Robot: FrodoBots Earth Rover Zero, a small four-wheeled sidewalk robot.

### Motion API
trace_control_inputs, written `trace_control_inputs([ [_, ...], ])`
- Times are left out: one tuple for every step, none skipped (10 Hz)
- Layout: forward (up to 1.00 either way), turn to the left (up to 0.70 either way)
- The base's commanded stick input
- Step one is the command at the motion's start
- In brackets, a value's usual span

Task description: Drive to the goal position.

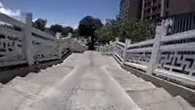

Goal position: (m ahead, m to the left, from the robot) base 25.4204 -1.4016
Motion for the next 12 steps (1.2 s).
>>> trace_control_inputs([
  [0.45, 0.27],
  [0.45, 0.27],
  [0.45, 0.17],
  [0.45, 0.0],
  [0.45, 0.0],
  [0.45, 0.0],
  [0.45, 0.0],
  [0.45, 0.0],
  [0.45, 0.0],
  [0.45, 0.0],
  [0.45, 0.0],
  [0.45, 0.0],
])
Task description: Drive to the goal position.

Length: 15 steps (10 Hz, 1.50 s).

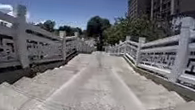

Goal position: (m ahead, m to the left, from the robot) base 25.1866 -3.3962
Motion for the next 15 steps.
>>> trace_control_inputs([
  [0.45, 0.0],
  [0.45, 0.0],
  [0.45, 0.0],
  [0.45, 0.0],
  [0.45, 0.0],
  [0.45, 0.0],
  [0.45, 0.0],
  [0.45, 0.0],
  [0.45, 0.0],
  [0.45, 0.0],
  [0.45, 0.0],
  [0.45, 0.0],
  [0.45, 0.0],
  [0.45, 0.0],
  [0.45, 0.0],
])
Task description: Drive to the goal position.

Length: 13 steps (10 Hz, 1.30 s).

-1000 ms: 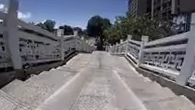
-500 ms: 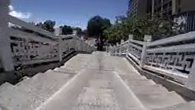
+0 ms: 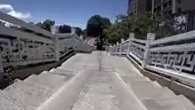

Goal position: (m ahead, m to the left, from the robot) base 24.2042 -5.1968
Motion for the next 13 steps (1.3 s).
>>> trace_control_inputs([
  [0.45, 0.0],
  [0.45, 0.0],
  [0.45, 0.0],
  [0.45, 0.0],
  [0.45, 0.0],
  [0.45, 0.0],
  [0.45, 0.0],
  [0.45, 0.0],
  [0.45, 0.0],
  [0.45, 0.0],
  [0.45, 0.0],
  [0.45, 0.0],
  [0.45, 0.0],
])
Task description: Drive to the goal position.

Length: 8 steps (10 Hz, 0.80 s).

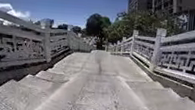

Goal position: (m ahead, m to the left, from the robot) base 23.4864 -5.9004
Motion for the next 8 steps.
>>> trace_control_inputs([
  [0.45, 0.0],
  [0.45, 0.0],
  [0.45, 0.0],
  [0.45, 0.0],
  [0.45, 0.0],
  [0.45, 0.0],
  [0.45, 0.0],
  [0.45, 0.0],
])
